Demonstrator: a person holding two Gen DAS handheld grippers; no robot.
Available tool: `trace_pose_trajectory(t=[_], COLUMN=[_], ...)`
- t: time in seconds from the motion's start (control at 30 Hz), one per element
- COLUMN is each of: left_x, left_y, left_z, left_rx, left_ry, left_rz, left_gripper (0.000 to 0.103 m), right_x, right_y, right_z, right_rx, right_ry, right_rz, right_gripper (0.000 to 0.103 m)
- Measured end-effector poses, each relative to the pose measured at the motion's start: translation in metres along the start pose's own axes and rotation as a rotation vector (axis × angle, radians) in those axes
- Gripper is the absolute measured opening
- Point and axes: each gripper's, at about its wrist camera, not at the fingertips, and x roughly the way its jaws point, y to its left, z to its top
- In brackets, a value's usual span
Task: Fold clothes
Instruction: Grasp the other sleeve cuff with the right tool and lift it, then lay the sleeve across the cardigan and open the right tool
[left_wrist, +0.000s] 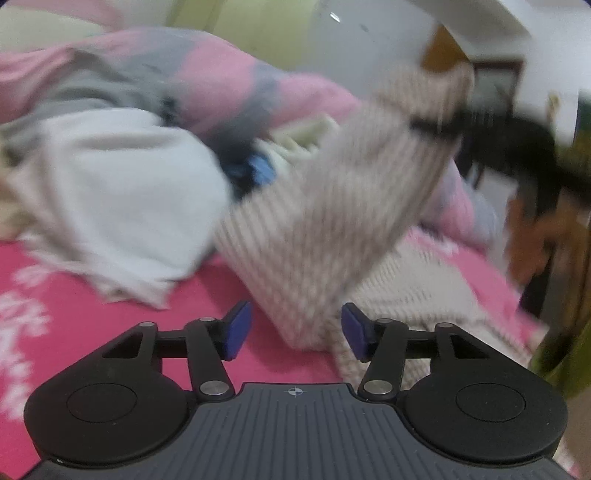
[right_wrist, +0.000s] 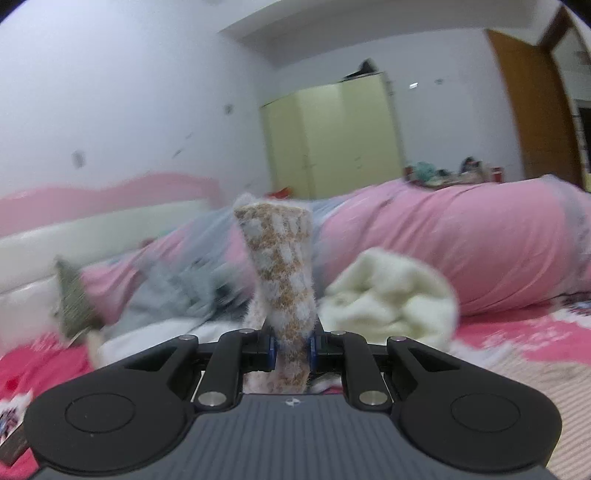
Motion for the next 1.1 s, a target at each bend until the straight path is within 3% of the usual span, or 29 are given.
trace_pose_trajectory(t=[0.1, 0.3, 0.43, 0.6, 0.7, 0.77, 0.97, 1.03, 1.1], left_x=[0.042, 0.1, 0.115, 0.116, 0.114, 0.115, 0.123, 0.126, 0.124], left_y=[-0.028, -0.063, -0.074, -0.075, -0.075, -0.077, -0.085, -0.083, -0.08], left_z=[-0.001, -0.011, -0.028, -0.042, -0.039, -0.037, -0.036, -0.04, -0.041], left_rx=[0.09, 0.196, 0.237, 0.245, 0.236, 0.256, 0.33, 0.315, 0.299], left_ry=[0.051, 0.088, 0.105, 0.138, 0.14, 0.132, 0.124, 0.141, 0.142], left_rz=[0.019, 0.154, 0.167, 0.154, 0.153, 0.157, 0.183, 0.187, 0.186], left_gripper=[0.056, 0.057, 0.057, 0.057, 0.057, 0.057, 0.057, 0.057, 0.057], right_x=[-0.007, -0.026, -0.033, -0.027, -0.028, -0.037, -0.05, -0.044, -0.031], right_y=[-0.039, -0.121, -0.186, -0.261, -0.288, -0.294, -0.285, -0.296, -0.315], right_z=[0.018, 0.03, -0.006, -0.078, -0.109, -0.109, -0.073, -0.086, -0.117], right_rx=[0.01, 0.045, 0.124, 0.313, 0.447, 0.482, 0.387, 0.387, 0.439], right_ry=[-0.051, -0.107, -0.07, 0.092, 0.143, 0.12, -0.017, 0.039, 0.194], right_rz=[-0.054, -0.171, -0.272, -0.35, -0.354, -0.323, -0.232, -0.275, -0.342], right_gripper=[0.016, 0.016, 0.016, 0.016, 0.016, 0.016, 0.016, 0.018, 0.021])
